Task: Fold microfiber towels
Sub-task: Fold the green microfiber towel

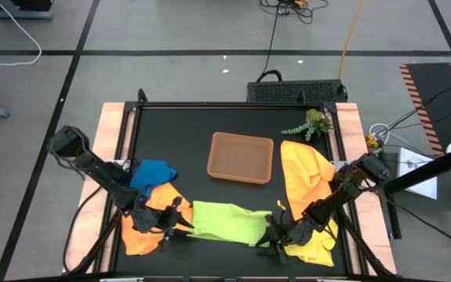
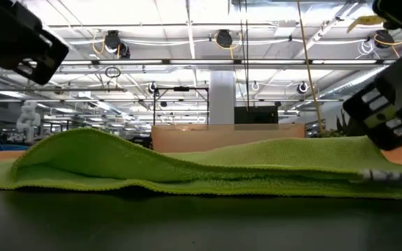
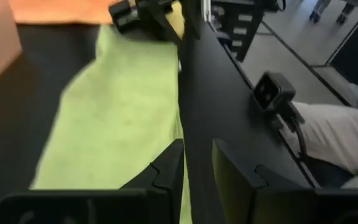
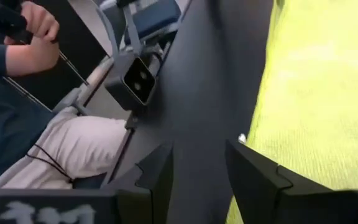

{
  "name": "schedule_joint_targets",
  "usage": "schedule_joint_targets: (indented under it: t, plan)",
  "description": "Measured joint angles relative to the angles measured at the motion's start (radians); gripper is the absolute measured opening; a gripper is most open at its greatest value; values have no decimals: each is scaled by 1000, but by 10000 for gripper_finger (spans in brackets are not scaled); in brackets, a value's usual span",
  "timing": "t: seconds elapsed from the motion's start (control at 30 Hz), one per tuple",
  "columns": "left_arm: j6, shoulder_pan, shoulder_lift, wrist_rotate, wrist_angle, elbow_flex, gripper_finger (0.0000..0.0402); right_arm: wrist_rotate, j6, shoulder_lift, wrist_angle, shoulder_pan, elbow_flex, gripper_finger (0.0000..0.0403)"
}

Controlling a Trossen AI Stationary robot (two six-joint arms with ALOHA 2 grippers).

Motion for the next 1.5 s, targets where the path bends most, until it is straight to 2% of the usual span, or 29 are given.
schedule_joint_targets:
  t: [0.07,0.17,0.3,0.47,0.6,0.73,0.8,0.9,1.07,1.17,1.27,1.5]
  plan:
    - [12,0,0,-12,7,0,85,32,-32,-15,19,0,0,137]
    - [28,0,24,-34,21,0,85,139,-108,-30,46,0,0,137]
    - [56,-12,56,-107,-60,65,85,264,-149,-34,39,-28,0,137]
    - [75,-31,132,-176,-316,248,85,263,-131,-34,3,-83,0,137]
    - [101,-31,217,-199,-367,337,86,263,-129,-34,-6,-112,0,137]
    - [157,-31,270,-176,-399,383,91,262,-129,-34,-9,-125,0,137]
    - [158,-20,282,-159,-409,394,107,257,-121,-34,-15,-125,0,137]
    - [104,11,293,-94,-463,403,153,236,-113,-34,-16,-125,0,137]
    - [49,36,291,-88,-517,414,243,234,-99,-34,-18,-125,0,137]
    - [17,31,296,-90,-518,414,278,234,-88,-34,-25,-125,0,137]
    - [-44,25,327,-98,-540,414,289,235,-87,-34,-42,-125,-1,137]
    - [-199,21,420,-109,-583,413,289,235,-86,-34,-69,-125,-1,137]
